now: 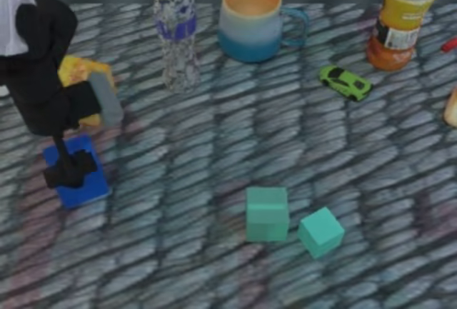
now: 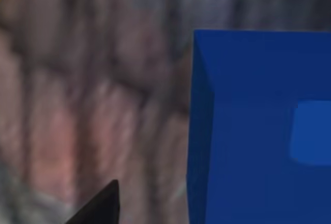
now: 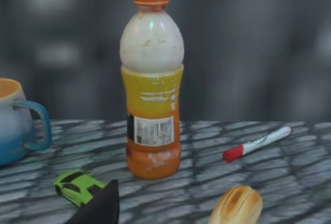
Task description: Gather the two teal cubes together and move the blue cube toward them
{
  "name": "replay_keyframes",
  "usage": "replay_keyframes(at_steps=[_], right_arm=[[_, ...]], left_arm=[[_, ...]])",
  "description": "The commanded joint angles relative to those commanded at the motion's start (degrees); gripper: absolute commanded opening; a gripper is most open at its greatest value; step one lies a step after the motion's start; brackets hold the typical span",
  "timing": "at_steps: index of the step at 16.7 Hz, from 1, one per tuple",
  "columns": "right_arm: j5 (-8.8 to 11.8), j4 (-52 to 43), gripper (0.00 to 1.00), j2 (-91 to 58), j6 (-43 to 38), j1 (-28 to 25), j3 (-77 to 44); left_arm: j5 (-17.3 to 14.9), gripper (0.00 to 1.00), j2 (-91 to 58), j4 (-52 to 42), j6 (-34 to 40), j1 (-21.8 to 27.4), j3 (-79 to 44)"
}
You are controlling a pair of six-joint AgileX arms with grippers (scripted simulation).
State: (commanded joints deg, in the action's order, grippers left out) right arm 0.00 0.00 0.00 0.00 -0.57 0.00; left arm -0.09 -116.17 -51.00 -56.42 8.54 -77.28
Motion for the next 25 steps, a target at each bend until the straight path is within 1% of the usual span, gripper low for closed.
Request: replay_keyframes(at_steps=[4, 9, 22, 23, 25], right_arm=[[0.00, 0.00, 1.00, 0.00, 0.00, 0.00, 0.00], [0.00, 0.00, 1.00, 0.00, 0.00, 0.00, 0.00], [0.00, 0.00, 1.00, 0.00, 0.00, 0.00, 0.00], [0.00, 0.00, 1.00, 0.00, 0.00, 0.00, 0.00], [0.00, 0.00, 1.00, 0.00, 0.00, 0.00, 0.00]], left_arm=[[-0.03, 1.00, -3.80, 8.45, -0.02, 0.04, 4.58], [-0.03, 1.00, -4.37, 9.48, -0.03, 0.04, 5.23], [-0.03, 0.02, -4.37, 9.48, -0.03, 0.04, 5.23], [-0.03, 0.00, -4.37, 9.48, -0.03, 0.04, 5.23], [-0.03, 0.00, -4.37, 9.48, -0.03, 0.04, 5.23]])
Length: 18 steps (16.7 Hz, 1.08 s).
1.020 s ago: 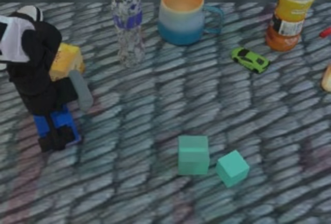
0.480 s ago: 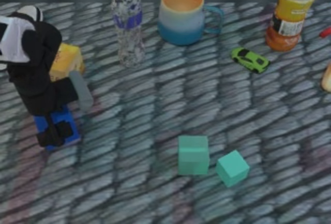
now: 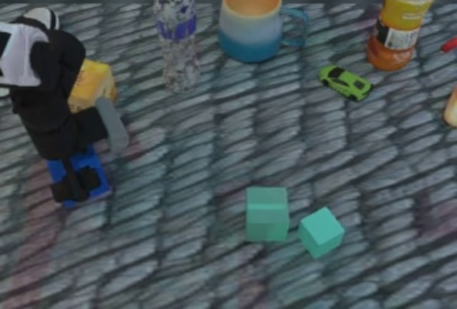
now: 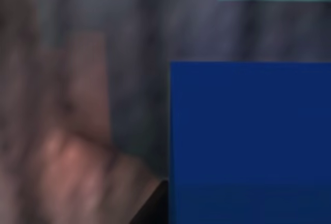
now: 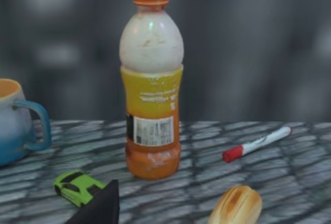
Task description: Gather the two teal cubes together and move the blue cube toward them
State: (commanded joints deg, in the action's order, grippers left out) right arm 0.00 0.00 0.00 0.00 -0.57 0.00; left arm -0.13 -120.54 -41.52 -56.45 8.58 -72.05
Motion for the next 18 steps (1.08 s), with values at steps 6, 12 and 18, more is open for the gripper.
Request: replay_keyframes(at_steps=[6, 12, 18], right_arm=[[0.00, 0.00, 1.00, 0.00, 0.00, 0.00, 0.00], [0.00, 0.00, 1.00, 0.00, 0.00, 0.00, 0.00], [0.00, 0.00, 1.00, 0.00, 0.00, 0.00, 0.00]], left_arm=[[-0.14, 0.00, 0.57, -0.47, 0.14, -0.02, 0.00], [-0.18, 0.00, 4.63, -9.95, 0.08, -0.63, -4.74], [-0.09, 0.00, 7.50, -14.68, 0.31, -1.10, -7.29]])
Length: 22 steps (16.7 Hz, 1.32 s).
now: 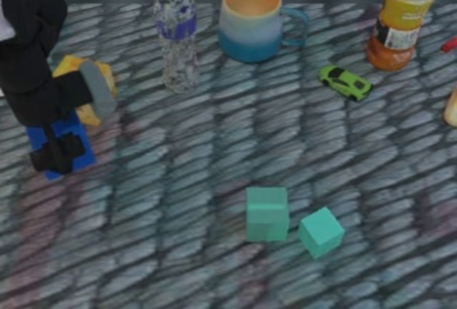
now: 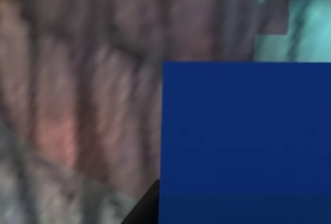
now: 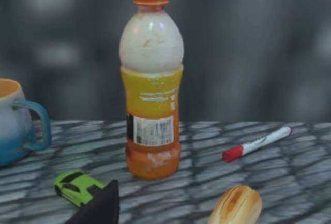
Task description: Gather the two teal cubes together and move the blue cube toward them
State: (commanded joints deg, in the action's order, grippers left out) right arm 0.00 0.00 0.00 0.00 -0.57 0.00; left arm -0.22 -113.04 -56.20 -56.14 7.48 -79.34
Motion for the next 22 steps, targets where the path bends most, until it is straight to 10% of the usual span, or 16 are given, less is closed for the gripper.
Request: replay_keyframes(at_steps=[13, 22], right_arm=[[0.00, 0.00, 1.00, 0.00, 0.00, 0.00, 0.00], [0.00, 0.00, 1.00, 0.00, 0.00, 0.00, 0.00]], left_arm=[[-0.01, 0.00, 4.15, -2.77, -1.36, 24.07, 1.39], [-0.05, 0.00, 2.45, 1.36, -1.40, 24.98, 3.62]])
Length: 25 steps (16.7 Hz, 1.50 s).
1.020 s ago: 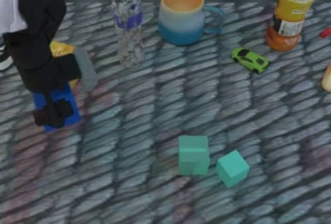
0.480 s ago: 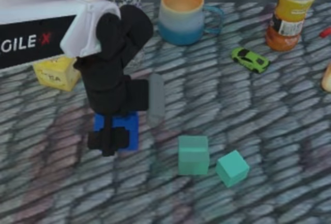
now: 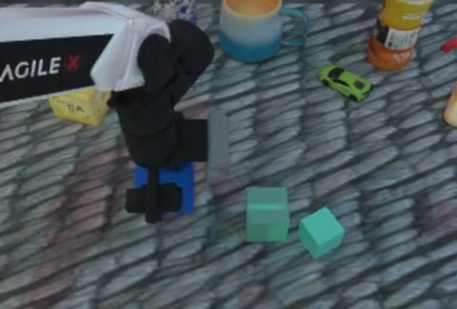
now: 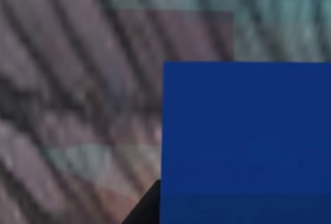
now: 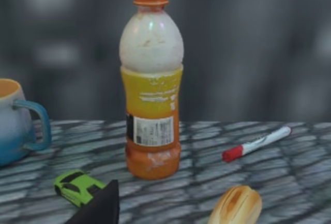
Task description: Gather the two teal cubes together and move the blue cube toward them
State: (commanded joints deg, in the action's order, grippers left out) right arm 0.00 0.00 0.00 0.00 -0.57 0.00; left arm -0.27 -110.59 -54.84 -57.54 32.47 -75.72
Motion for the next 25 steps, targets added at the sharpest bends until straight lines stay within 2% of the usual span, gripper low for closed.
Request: replay_keyframes(at_steps=[5, 10, 23, 25], right_arm=[[0.00, 0.00, 1.00, 0.00, 0.00, 0.00, 0.00], [0.00, 0.00, 1.00, 0.00, 0.00, 0.00, 0.00], [0.00, 0.00, 1.00, 0.00, 0.00, 0.00, 0.00], [0.00, 0.00, 1.00, 0.00, 0.00, 0.00, 0.00]], left_arm=[[0.00, 0.00, -4.29, 9.55, 0.35, 0.31, 5.13], [0.01, 0.00, -4.73, 10.30, 0.36, 0.37, 5.63], [0.01, 0.98, -4.73, 10.30, 0.36, 0.37, 5.63], [0.01, 1.00, -4.73, 10.30, 0.36, 0.37, 5.63]])
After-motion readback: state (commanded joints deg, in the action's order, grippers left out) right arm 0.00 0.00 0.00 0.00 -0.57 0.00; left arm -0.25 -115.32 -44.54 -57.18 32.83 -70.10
